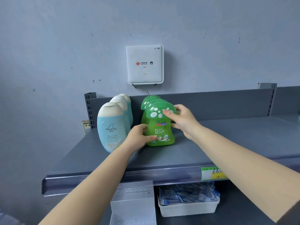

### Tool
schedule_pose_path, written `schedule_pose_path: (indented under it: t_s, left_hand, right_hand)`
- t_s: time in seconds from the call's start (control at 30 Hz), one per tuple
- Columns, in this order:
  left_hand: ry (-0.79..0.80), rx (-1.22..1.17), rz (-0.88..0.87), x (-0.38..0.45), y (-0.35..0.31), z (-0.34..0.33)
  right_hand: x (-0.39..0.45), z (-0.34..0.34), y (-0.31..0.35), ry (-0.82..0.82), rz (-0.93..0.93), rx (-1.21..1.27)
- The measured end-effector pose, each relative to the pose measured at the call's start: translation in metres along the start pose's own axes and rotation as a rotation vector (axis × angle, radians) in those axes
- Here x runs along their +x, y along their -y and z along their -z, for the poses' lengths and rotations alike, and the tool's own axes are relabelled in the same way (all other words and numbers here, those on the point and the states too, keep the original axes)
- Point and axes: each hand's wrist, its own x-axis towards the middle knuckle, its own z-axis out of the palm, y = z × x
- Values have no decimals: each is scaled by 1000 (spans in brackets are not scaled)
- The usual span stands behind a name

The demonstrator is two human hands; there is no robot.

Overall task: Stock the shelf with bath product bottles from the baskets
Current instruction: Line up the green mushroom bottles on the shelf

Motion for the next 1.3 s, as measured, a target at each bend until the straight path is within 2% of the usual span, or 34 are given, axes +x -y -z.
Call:
schedule_pose_path:
  t_s: [0.17, 0.43, 0.63, 0.73, 0.8, 0.87, 0.97, 1.13, 1.3]
  left_hand:
    - [-23, 77, 30, 6, 6, 1]
    - [-91, 233, 51, 6, 2, -2]
    - [-133, 262, 42, -7, -18, 0]
    - [-159, 454, 20, -24, -44, 6]
    - [-235, 616, 30, -36, -60, 10]
    - [-299, 680, 18, -45, -76, 8]
    - [-314, 653, -114, -52, -100, -13]
    - [-189, 559, -416, -57, -135, -91]
    - [2, 592, -568, -67, -161, -193]
  right_hand:
    - [9, -2, -8, 23, 37, -106]
    - [17, -6, -14, -73, 121, -288]
    - [13, 0, -5, -22, 94, -433]
    - [8, 12, 0, -50, 123, -496]
    - [1, 23, 4, -95, 167, -531]
    - [-10, 36, 10, -131, 217, -555]
    - [-32, 59, 19, -134, 292, -654]
    - [-85, 122, 29, -140, 437, -1080]
    - [-154, 210, 20, -185, 372, -1481]
